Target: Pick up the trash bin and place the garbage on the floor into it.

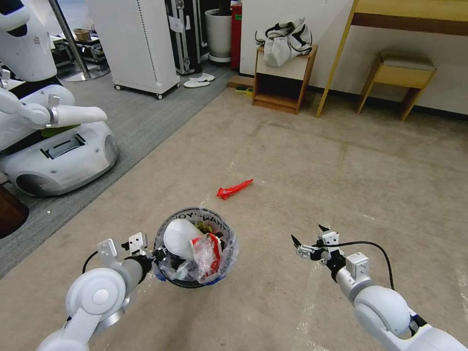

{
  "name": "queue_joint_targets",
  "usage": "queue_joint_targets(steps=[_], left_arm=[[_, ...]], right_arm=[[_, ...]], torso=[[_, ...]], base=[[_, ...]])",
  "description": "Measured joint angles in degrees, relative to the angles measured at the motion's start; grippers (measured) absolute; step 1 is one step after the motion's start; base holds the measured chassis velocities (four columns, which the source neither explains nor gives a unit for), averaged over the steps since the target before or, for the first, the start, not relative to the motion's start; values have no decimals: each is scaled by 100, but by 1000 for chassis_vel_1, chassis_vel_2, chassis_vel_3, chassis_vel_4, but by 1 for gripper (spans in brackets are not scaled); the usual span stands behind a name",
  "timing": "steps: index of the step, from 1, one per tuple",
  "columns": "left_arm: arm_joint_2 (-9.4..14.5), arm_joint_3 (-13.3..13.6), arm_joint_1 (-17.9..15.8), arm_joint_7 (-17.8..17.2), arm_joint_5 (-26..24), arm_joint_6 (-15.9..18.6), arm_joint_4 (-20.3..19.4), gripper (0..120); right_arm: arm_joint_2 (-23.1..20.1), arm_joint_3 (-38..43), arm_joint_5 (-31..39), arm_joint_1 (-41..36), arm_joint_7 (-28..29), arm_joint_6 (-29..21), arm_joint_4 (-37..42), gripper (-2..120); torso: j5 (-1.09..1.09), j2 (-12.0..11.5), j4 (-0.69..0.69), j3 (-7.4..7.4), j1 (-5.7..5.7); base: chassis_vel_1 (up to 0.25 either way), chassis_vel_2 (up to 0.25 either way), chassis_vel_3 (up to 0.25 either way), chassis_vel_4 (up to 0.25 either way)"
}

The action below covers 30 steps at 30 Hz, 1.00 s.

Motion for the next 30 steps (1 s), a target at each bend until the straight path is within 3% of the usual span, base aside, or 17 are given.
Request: queue_joint_targets(steps=[11,15,30], left_arm=[[-2,-4,51,100,273,-3,-12,0],[-12,10,37,103,278,-8,-13,0],[-33,29,31,115,304,-23,-24,0]], right_arm=[[15,-49,38,75,-13,44,-13,100],[35,-32,35,22,1,43,0,100],[29,67,26,17,-7,0,36,100]], torso=[[0,0,3,-1,0],[0,0,-2,-1,-1],[0,0,1,-1,0]], base=[[0,0,0,0],[0,0,0,0],[0,0,0,0]])
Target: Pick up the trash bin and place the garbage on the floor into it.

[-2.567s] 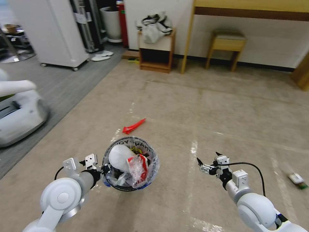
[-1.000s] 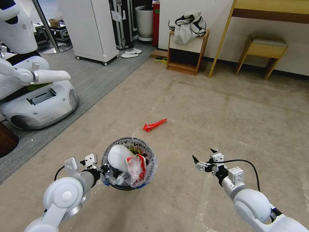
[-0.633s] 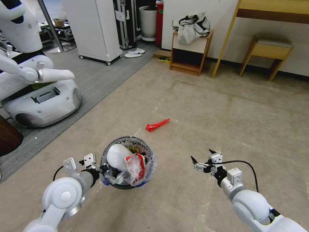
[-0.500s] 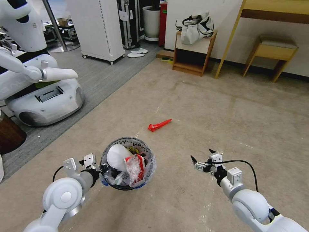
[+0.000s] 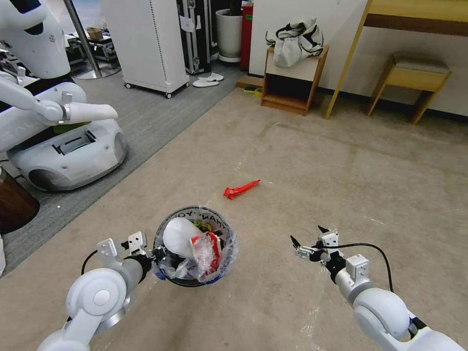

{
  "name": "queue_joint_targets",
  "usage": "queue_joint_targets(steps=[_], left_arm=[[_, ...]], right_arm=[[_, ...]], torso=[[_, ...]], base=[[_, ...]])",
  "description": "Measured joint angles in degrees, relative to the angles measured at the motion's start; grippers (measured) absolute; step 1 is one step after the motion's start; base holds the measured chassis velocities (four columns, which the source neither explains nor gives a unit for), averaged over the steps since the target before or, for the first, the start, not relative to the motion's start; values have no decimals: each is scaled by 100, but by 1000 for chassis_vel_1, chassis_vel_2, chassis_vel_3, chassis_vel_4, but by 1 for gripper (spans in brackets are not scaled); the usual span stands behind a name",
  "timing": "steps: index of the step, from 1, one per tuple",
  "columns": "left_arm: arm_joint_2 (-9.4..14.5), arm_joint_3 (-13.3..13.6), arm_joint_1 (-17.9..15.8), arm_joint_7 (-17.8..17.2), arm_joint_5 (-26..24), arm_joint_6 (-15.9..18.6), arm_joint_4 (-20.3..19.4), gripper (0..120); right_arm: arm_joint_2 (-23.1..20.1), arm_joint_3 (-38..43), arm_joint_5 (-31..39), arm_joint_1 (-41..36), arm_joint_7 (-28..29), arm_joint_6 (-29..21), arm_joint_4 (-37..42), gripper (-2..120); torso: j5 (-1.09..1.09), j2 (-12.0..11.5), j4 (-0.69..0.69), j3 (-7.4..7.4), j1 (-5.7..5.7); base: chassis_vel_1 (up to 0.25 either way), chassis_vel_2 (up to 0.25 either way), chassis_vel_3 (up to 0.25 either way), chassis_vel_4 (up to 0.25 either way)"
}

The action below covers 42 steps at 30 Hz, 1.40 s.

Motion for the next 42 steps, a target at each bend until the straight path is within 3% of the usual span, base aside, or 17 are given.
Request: queue_joint_targets(steps=[12,24,42], left_arm=[[20,-75,17,1,-16,-6,-46,0],[34,-93,98,-8,-30,16,-104,0],[17,-112,134,-9,6,0,-140,0]], right_arm=[[-107,-88,14,139,-61,-189,27,100],[-158,-299,56,263,-222,14,-31,100],[-117,-386,78,363,-232,321,-94,100]], torso=[[0,0,0,0,0],[0,0,0,0,0],[-1,0,0,2,0]], base=[[0,0,0,0],[-8,14,16,-14],[-211,262,222,-260]])
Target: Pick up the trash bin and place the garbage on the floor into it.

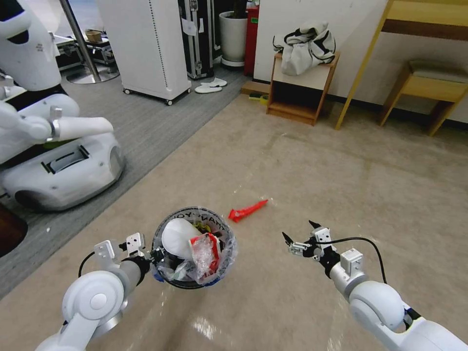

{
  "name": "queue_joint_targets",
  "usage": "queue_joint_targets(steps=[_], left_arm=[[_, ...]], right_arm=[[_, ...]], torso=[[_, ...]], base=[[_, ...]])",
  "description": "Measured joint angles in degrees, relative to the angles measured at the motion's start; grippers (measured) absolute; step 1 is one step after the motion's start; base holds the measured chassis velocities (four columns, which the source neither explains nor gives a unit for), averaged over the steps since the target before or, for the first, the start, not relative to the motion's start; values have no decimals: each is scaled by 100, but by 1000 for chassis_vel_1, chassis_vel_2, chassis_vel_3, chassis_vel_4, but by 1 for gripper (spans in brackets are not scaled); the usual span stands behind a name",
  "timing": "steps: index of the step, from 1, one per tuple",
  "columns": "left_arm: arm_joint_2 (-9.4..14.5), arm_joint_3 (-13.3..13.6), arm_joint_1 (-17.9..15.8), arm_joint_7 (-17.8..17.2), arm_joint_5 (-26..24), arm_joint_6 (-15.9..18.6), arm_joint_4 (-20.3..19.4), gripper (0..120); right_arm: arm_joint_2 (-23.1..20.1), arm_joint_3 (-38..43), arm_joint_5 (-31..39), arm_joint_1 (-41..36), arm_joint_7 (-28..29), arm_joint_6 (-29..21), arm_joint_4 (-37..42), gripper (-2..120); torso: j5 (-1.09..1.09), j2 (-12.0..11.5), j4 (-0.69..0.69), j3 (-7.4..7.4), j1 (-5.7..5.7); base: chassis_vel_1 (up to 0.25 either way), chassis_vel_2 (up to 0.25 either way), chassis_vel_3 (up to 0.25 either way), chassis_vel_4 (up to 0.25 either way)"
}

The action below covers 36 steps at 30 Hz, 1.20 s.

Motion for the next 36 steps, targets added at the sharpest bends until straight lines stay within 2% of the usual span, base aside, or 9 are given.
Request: queue_joint_targets(steps=[8,20,29,32,36], left_arm=[[-22,-22,36,4,32,-7,-12,0],[-49,-16,-4,23,115,-5,109,0],[8,-368,164,60,71,-4,93,0],[5,-397,167,68,71,-4,96,0],[-1,-439,148,86,69,-6,123,0]], right_arm=[[41,13,-68,-85,10,15,-43,100],[-33,-77,-108,140,2,29,-161,100],[-54,-683,-89,711,-44,47,-370,100],[-47,-745,-75,765,-57,23,-381,100],[-122,-826,37,855,-359,84,-445,100]], torso=[[1,-1,0,2,2],[1,0,0,-2,0],[1,0,2,-1,0],[2,0,2,-1,0],[2,0,0,-1,0]], base=[[-209,192,168,-187],[29,-26,-32,29],[0,0,0,0],[0,0,0,0],[0,0,0,0]])
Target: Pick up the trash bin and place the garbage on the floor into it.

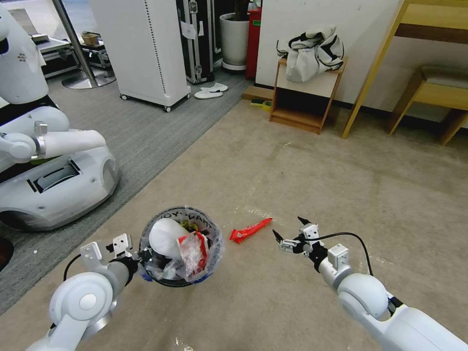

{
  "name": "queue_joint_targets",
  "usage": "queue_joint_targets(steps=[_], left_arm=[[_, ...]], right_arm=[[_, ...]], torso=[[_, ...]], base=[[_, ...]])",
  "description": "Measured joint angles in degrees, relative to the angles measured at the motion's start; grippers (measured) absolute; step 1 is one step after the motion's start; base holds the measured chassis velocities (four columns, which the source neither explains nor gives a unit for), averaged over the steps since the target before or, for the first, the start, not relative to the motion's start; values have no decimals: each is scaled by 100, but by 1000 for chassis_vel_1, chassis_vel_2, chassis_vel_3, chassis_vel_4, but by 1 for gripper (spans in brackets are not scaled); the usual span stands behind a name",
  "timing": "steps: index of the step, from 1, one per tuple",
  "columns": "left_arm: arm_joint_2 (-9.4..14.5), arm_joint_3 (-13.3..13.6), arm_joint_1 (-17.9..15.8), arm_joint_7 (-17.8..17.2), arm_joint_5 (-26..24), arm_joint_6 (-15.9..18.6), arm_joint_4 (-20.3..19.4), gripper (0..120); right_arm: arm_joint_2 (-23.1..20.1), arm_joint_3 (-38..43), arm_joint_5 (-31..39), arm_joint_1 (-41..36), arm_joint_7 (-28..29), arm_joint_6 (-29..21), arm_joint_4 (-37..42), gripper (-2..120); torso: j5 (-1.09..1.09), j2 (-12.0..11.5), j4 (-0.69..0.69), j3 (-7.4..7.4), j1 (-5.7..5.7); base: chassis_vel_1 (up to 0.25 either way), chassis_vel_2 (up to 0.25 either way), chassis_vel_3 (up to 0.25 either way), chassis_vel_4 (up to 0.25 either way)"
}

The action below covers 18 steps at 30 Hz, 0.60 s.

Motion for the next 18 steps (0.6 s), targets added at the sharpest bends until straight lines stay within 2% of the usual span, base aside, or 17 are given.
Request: queue_joint_targets(steps=[5,11,18], left_arm=[[3,0,-44,8,-4,-6,35,0],[26,-14,-68,12,-13,-8,60,0],[95,-29,-29,197,-19,-24,105,0]], right_arm=[[-56,38,22,2,-132,3,-16,100],[-109,44,26,-34,-44,-27,24,100],[-283,-24,68,46,167,-35,104,100]], torso=[[0,0,0,0,0],[-1,0,-1,0,0],[0,0,1,3,1]], base=[[0,0,0,0],[-81,62,86,-82],[-168,185,178,-172]])
